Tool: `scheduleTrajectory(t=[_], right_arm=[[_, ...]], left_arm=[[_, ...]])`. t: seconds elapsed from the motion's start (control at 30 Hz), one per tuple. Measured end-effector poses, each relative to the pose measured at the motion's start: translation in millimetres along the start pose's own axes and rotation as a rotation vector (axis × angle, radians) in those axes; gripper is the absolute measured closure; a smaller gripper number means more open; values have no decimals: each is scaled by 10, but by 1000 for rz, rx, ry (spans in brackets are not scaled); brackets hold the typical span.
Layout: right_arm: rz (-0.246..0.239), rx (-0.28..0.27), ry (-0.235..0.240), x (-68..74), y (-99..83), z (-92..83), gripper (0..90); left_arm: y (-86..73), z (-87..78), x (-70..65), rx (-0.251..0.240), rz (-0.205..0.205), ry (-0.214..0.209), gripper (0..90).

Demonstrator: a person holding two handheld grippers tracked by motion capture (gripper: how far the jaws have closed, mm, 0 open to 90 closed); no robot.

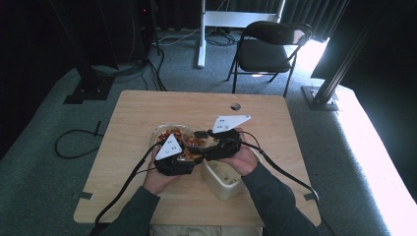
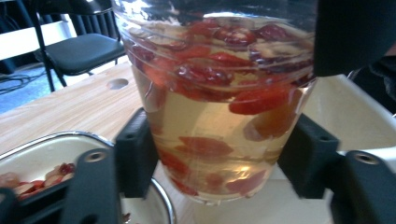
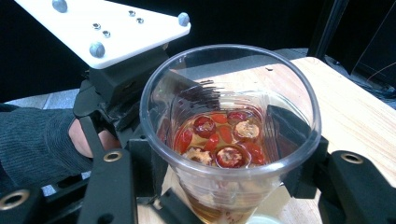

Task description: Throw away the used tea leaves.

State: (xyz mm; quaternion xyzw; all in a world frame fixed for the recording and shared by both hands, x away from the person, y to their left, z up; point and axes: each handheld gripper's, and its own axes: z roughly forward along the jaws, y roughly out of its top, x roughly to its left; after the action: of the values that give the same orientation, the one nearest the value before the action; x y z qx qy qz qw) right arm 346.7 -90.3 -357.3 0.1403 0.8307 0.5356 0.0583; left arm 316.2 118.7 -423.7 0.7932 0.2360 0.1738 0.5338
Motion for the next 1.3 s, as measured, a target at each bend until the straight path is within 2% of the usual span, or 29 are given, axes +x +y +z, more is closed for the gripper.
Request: scheduleTrajectory(t=[0.3, 0.4, 0.47, 0.63, 0.73, 0.97, 1.23, 1.3], right_arm=[[-16, -3, 12, 1, -8, -2, 392], [-17, 4, 13, -1, -11, -6, 361], [-23, 11, -4, 6, -15, -2, 306], [-17, 14, 0, -4, -28, -9, 288], [-1, 10, 7, -24, -50, -22, 246], [-1, 17, 20, -28, -81, -50, 206], [-26, 1, -26, -34, -62, -210, 207], [-10, -14, -37, -72, -86, -273, 209]], left_arm=[[-4, -12, -58, -12, 42, 45, 433], [-11, -4, -69, -14, 48, 53, 436], [-17, 3, -78, -15, 50, 53, 437], [-24, 6, -91, -19, 57, 56, 439], [-21, -5, -98, -22, 67, 61, 440], [-6, -51, -85, -52, 63, 76, 441], [-40, -153, -3, -50, 49, 112, 442], [-54, -192, 24, -48, 46, 121, 442]])
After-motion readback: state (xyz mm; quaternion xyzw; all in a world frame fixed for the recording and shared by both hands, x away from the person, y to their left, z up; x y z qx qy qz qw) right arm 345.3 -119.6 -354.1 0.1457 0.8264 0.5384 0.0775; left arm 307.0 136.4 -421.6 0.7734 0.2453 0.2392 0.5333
